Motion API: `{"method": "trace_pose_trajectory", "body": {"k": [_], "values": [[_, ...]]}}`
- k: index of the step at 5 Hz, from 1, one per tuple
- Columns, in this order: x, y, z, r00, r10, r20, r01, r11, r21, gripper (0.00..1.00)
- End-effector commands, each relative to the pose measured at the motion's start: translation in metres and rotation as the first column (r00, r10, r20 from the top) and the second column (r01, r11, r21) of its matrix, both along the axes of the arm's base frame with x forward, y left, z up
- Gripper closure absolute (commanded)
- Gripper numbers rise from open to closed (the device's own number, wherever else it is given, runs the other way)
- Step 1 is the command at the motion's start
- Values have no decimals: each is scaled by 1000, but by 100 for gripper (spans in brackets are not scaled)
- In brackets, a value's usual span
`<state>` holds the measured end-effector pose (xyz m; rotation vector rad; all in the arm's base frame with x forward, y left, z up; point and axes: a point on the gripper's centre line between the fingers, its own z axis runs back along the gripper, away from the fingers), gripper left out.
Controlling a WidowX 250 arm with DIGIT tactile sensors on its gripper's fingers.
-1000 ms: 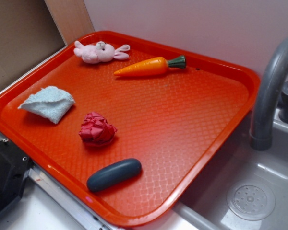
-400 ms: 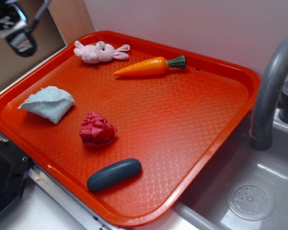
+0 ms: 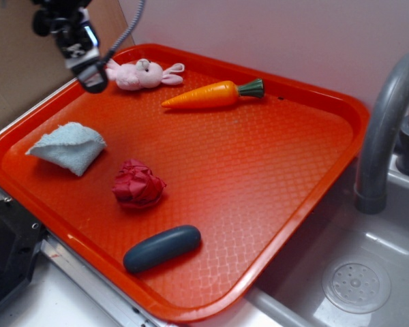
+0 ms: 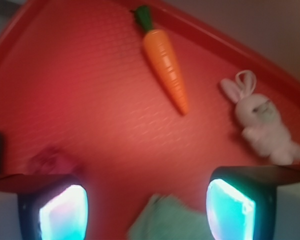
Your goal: Grab the carrot.
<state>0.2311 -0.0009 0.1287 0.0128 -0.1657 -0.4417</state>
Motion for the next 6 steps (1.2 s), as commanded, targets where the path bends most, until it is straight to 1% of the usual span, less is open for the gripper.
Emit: {"method": "trace_pose_trajectory", "body": {"k": [1,3,4,5,6], "values": [[43,-9,-13,999,-34,19,33,999,25,0],[65,-13,-43,996,-78,-43,79,996,37,0],[72,-22,-60,991,-107,-79,109,993,34,0],[76,-25,-74,987,-121,-108,126,991,43,0],[81,-29,-85,982,-135,-128,144,987,66,0]]}}
